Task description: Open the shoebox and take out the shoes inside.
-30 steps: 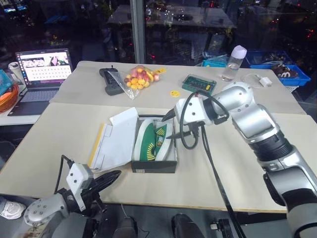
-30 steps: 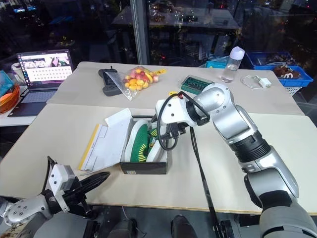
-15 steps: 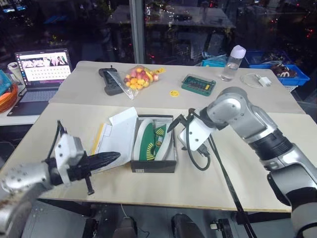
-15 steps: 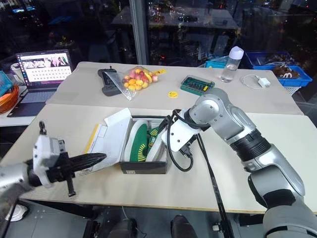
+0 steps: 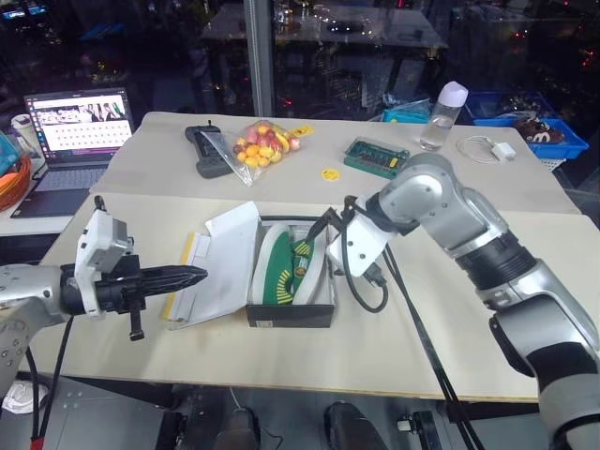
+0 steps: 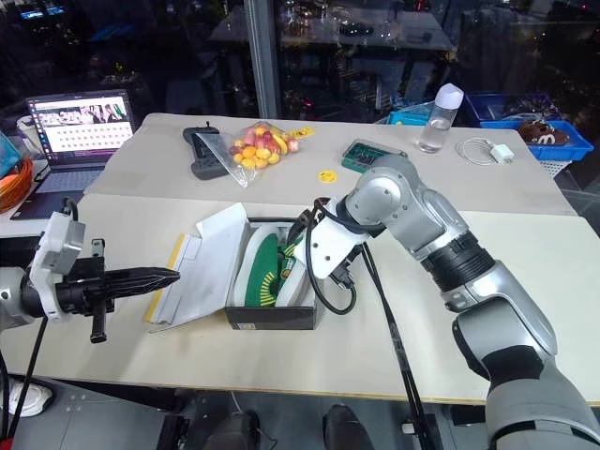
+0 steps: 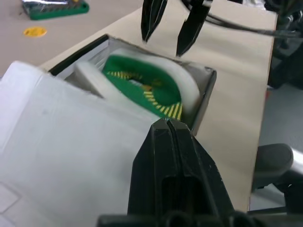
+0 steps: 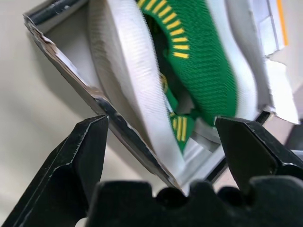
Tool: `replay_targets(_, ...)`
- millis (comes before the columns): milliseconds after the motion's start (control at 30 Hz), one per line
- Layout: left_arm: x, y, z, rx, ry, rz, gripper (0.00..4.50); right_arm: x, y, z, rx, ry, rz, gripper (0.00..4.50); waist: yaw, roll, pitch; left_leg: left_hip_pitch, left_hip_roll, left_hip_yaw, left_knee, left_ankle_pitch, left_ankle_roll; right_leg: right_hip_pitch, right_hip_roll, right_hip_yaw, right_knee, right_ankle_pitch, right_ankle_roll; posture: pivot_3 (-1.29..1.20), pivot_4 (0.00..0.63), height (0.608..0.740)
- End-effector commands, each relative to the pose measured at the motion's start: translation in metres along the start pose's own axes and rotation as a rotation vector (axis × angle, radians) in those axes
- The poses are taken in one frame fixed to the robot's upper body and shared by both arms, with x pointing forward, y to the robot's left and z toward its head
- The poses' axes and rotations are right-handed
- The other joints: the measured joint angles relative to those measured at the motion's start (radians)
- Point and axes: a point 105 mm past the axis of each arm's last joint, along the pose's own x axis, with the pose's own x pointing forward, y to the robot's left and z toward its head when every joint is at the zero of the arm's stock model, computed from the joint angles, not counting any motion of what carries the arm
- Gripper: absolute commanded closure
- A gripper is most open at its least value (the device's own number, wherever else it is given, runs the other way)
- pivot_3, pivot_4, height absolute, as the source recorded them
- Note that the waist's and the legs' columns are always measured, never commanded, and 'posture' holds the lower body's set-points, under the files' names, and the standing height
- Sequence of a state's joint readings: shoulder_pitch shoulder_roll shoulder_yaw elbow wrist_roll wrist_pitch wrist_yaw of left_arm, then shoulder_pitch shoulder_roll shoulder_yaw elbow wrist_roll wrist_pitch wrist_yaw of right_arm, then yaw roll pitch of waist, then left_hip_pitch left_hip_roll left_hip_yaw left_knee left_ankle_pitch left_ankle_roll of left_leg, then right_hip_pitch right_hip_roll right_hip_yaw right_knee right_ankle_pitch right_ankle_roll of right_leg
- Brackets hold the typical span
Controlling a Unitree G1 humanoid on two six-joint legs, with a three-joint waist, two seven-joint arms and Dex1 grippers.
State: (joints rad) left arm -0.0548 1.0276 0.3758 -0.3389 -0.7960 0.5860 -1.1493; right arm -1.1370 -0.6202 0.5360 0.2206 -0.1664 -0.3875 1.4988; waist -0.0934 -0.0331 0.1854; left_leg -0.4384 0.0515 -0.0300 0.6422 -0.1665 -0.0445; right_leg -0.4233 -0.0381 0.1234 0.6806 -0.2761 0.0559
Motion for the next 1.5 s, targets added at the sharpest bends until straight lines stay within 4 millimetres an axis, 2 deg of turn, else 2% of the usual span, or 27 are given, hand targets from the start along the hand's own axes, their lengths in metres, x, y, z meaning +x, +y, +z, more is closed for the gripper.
replay_targets(33,0.0,0.0,0.002,0.029,-0.007,0.009,4.5,-0.002,-0.008,0.01,-0.034,-0.036,-0.026,0.28,0.0,0.0,0.0,0.0,0.0,0.0,0.0,0.0,0.0,0.0,0.0,0.0,0.0,0.0,0.0,0.0,0.15,0.697)
replay_targets(300,0.0,-0.002,-0.001,0.022,-0.009,0.031,4.5,0.004,-0.015,0.015,-0.061,-0.047,-0.038,0.28,0.0,0.0,0.0,0.0,0.0,0.0,0.0,0.0,0.0,0.0,0.0,0.0,0.001,0.0,0.0,0.0,0.15,0.697)
replay_targets(500,0.002,-0.002,0.0,0.021,-0.021,0.047,4.5,0.021,0.006,0.014,-0.113,-0.028,0.034,0.28,0.007,0.0,0.0,0.0,0.0,0.0,0.0,0.0,0.0,0.0,0.0,0.0,0.001,0.0,0.0,0.0,0.15,0.697)
replay_targets(700,0.004,-0.001,0.003,0.026,-0.03,0.053,4.5,0.031,0.012,0.008,-0.129,-0.004,0.048,0.28,0.011,0.0,0.0,0.0,0.0,0.0,0.0,0.0,0.0,0.0,0.0,0.0,0.001,0.0,0.0,0.0,0.15,0.697)
replay_targets(800,0.005,0.001,0.003,0.025,-0.033,0.061,4.5,0.031,0.008,0.006,-0.126,-0.001,0.026,0.98,0.018,0.0,0.0,0.0,0.0,0.0,0.001,0.0,-0.001,0.0,0.0,0.0,0.001,0.0,0.0,0.0,0.15,0.697)
replay_targets(1033,0.009,0.003,0.003,0.023,-0.039,0.067,4.5,0.031,0.005,0.007,-0.136,-0.005,0.007,3.39,0.022,0.0,0.0,0.0,0.0,0.0,0.001,0.001,-0.001,0.0,0.0,0.0,0.001,0.0,0.0,0.0,0.15,0.697)
replay_targets(1100,0.01,0.003,0.001,0.022,-0.037,0.067,4.5,0.03,0.002,0.008,-0.143,-0.004,-0.007,3.93,0.022,0.0,0.0,0.0,0.0,0.0,0.001,0.001,-0.001,0.0,0.0,0.0,0.001,0.0,0.0,0.0,0.15,0.697)
replay_targets(1133,0.01,0.003,0.001,0.022,-0.037,0.068,4.5,0.028,0.0,0.009,-0.145,-0.006,-0.015,4.08,0.022,0.0,0.0,0.0,0.0,0.0,0.001,0.001,-0.001,0.0,0.0,0.0,0.001,0.0,0.0,0.0,0.15,0.697)
replay_targets(1300,0.007,0.005,-0.002,0.021,-0.034,0.075,4.5,0.018,-0.013,0.013,-0.142,-0.031,-0.095,4.08,0.022,0.0,0.0,0.0,0.0,0.0,0.001,0.001,-0.001,0.0,0.0,0.0,0.001,0.001,-0.001,0.0,0.15,0.697)
replay_targets(1400,0.003,0.006,-0.006,0.017,-0.029,0.078,4.5,-0.005,-0.033,0.024,-0.089,-0.105,-0.222,4.08,0.022,0.0,0.0,0.0,0.0,0.0,0.001,0.001,-0.001,0.0,0.0,0.0,0.001,0.001,-0.001,0.0,0.15,0.697)
replay_targets(1500,0.002,0.007,-0.008,0.019,-0.025,0.08,4.5,-0.015,-0.036,0.022,-0.026,-0.135,-0.272,4.08,0.023,0.0,0.0,0.0,0.0,0.0,0.001,0.001,-0.001,0.0,0.0,0.0,0.002,0.001,-0.002,0.0,0.15,0.697)
